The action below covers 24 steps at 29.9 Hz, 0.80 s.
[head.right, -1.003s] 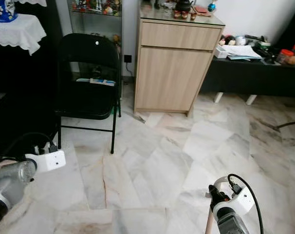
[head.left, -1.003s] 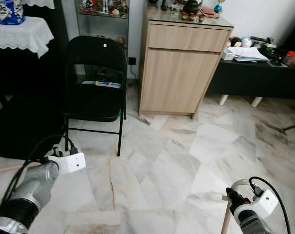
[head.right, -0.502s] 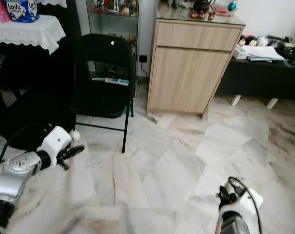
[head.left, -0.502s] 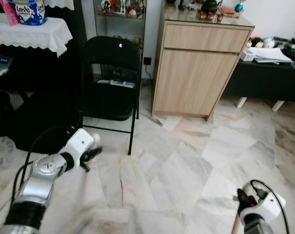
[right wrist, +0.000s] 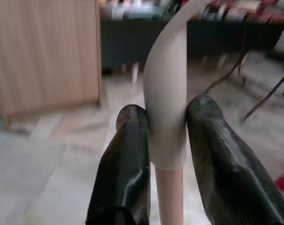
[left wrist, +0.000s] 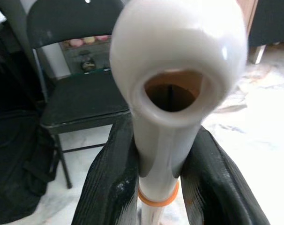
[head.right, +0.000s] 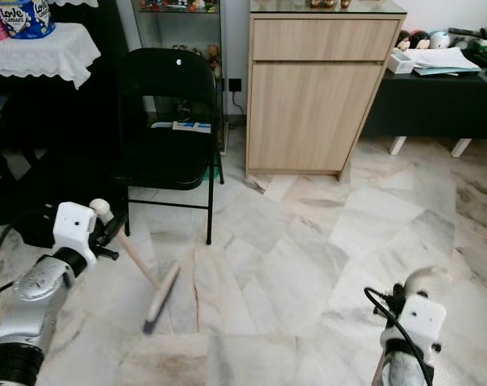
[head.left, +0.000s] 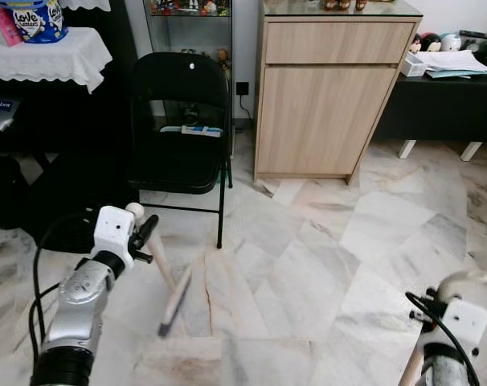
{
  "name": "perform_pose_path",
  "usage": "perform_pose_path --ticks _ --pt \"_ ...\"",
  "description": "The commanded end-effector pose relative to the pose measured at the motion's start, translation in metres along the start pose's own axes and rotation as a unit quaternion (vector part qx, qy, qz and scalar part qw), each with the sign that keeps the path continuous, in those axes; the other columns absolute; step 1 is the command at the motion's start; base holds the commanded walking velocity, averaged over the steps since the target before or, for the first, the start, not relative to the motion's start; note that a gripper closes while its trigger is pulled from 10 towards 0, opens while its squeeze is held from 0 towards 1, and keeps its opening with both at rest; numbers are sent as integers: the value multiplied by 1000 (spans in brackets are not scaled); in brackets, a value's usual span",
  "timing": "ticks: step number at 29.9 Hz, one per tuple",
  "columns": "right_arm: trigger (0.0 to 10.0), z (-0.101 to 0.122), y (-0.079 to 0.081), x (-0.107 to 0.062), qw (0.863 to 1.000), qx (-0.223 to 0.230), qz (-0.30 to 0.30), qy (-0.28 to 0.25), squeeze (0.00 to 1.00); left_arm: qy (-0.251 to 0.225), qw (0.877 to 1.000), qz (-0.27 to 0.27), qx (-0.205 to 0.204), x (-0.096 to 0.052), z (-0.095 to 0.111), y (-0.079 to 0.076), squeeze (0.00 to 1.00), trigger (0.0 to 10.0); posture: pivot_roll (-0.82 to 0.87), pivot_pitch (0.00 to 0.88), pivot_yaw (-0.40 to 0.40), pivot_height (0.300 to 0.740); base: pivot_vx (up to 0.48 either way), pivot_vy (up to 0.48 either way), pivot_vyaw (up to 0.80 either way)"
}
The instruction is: Sweep floor
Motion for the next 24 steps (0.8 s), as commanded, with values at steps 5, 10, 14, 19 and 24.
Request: perform_pose_path --ticks 5,10,14,19,24 --pt "10000 63 31 19 993 10 44 -107 0 -64 997 46 17 5 33 20 0 10000 78 48 -35 740 0 0 0" --pt "10000 49 47 18 994 11 68 -80 0 -73 996 49 11 8 39 10 0 10000 80 48 -40 740 0 0 0" --pt "10000 34 48 14 996 25 70 -51 0 -81 996 39 8 10 43 0 0 10000 77 50 -40 740 0 0 0" --pt "10000 12 35 8 998 35 49 -7 0 -93 995 35 13 12 52 -6 0 10000 80 53 -39 740 0 0 0" --pt "10000 1 25 4 999 29 30 12 0 -101 994 36 16 14 57 -5 0 10000 76 54 -37 740 0 0 0"
Point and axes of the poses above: a point about 5 cm out from each wrist's last joint towards the gripper, its own x axis pointing out of the wrist towards the gripper, its own z axis along the axis of the wrist's last joint, y = z × x, the point moved 5 cm from there along x, pointing out of the wrist towards the gripper, and after that the axes turned 15 degrees about x, right-handed, at the moved point
